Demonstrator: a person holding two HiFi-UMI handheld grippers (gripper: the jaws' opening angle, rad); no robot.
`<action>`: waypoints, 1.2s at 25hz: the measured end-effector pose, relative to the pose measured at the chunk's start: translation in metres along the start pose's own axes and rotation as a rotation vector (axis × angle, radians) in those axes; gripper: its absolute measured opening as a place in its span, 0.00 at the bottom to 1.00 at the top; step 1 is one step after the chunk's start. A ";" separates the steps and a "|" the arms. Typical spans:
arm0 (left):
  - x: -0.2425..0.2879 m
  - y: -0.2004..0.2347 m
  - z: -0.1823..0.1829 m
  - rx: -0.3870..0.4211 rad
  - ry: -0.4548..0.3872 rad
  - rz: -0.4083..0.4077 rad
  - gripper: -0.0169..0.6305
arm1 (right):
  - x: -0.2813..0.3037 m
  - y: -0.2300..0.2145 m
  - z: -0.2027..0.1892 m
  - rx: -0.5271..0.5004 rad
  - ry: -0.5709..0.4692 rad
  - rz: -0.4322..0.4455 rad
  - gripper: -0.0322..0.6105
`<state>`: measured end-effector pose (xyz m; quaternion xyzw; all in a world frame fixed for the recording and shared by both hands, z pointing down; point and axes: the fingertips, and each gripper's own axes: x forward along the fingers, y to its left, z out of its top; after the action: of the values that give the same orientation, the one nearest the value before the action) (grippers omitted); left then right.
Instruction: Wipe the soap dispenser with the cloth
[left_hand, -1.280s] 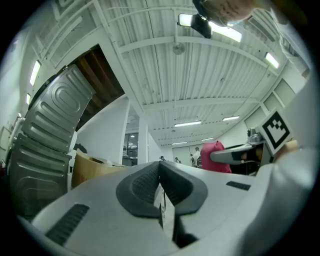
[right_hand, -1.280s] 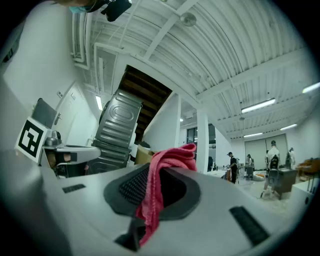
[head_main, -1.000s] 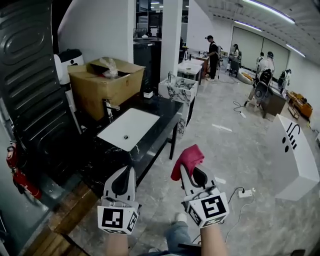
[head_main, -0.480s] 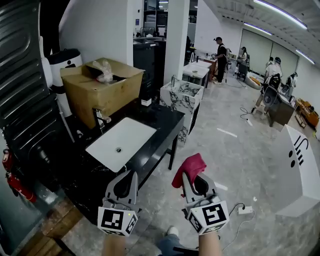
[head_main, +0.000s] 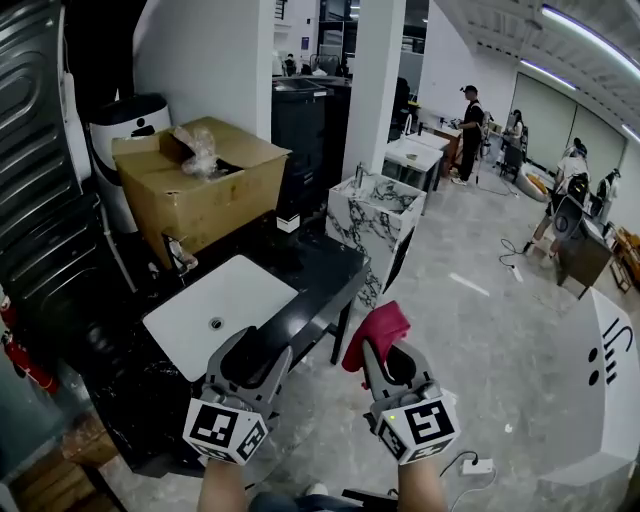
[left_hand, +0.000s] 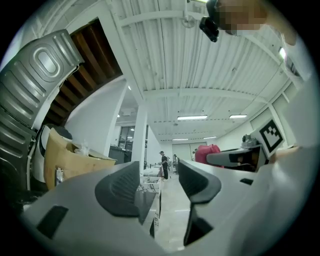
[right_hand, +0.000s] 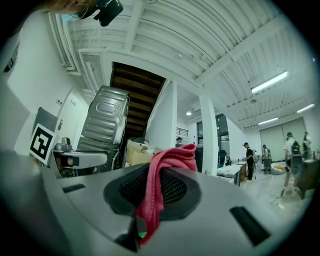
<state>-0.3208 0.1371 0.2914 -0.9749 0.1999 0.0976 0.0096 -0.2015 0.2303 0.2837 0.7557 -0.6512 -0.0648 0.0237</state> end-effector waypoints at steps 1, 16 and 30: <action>0.009 -0.003 -0.005 -0.016 0.007 -0.009 0.43 | 0.006 -0.008 -0.003 0.005 -0.001 0.011 0.13; 0.144 0.059 -0.061 -0.089 0.034 0.065 0.58 | 0.105 -0.109 -0.068 0.035 0.079 0.071 0.13; 0.322 0.186 -0.120 -0.017 0.083 0.262 0.56 | 0.306 -0.196 -0.099 -0.013 0.122 0.174 0.13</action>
<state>-0.0809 -0.1656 0.3499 -0.9438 0.3247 0.0593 -0.0198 0.0477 -0.0465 0.3372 0.6988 -0.7112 -0.0207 0.0737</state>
